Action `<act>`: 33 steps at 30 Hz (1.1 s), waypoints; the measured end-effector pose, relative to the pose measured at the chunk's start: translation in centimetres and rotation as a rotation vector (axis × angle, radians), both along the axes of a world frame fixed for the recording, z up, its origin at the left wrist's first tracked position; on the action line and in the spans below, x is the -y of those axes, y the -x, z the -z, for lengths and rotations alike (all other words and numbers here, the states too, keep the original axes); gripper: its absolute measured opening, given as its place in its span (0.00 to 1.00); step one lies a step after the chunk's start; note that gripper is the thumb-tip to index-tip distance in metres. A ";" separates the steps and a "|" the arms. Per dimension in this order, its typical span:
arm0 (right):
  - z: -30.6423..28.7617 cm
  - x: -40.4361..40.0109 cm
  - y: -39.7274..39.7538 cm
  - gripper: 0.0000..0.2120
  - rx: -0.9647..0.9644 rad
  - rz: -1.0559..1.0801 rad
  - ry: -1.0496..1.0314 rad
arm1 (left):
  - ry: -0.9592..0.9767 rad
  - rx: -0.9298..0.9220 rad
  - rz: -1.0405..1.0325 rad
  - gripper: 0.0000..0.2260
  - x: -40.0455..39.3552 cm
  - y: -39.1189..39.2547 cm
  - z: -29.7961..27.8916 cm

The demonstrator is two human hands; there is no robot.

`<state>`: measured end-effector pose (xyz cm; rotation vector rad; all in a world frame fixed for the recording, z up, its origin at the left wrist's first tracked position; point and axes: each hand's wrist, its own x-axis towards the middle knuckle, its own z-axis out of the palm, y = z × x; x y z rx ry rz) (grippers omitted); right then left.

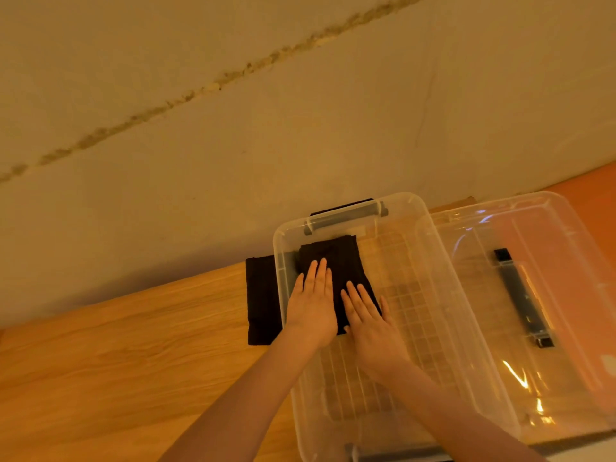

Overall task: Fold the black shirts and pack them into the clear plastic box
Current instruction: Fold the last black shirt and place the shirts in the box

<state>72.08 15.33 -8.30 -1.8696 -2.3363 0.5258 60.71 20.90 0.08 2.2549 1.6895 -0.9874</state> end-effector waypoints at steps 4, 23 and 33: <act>-0.8 -0.3 -0.3 0.29 0.024 -0.043 0.085 | 0.032 0.065 -0.020 0.36 -0.1 0.0 -0.7; -9.7 1.0 19.5 0.29 -0.136 0.064 0.195 | 0.267 1.329 -1.540 0.25 3.2 16.9 3.9; -4.1 -0.1 18.1 0.25 -0.046 0.322 0.346 | 0.443 1.354 -1.492 0.29 -0.8 15.7 2.4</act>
